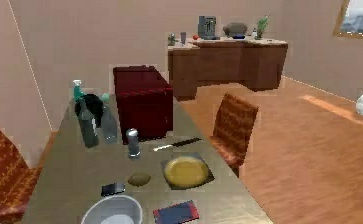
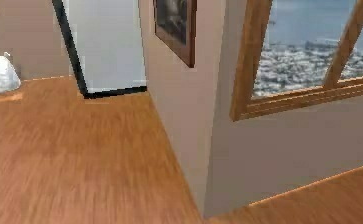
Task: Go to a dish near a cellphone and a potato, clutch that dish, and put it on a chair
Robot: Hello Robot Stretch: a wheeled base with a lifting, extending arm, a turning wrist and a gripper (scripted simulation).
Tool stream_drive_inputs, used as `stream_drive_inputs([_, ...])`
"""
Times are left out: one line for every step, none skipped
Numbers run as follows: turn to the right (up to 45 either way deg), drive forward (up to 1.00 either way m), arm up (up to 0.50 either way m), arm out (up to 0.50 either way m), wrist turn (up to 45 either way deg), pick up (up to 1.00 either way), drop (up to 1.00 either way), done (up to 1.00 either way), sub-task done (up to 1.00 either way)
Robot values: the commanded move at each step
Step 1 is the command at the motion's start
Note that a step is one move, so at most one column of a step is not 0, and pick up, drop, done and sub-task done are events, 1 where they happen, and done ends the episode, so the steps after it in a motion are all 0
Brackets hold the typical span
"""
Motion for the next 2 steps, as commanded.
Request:
stream_drive_inputs([-45.0, 0.00, 0.00, 0.00, 0.0, 0.00, 0.00, 0.00, 0.00])
stream_drive_inputs([-45.0, 0.00, 0.00, 0.00, 0.0, 0.00, 0.00, 0.00, 0.00])
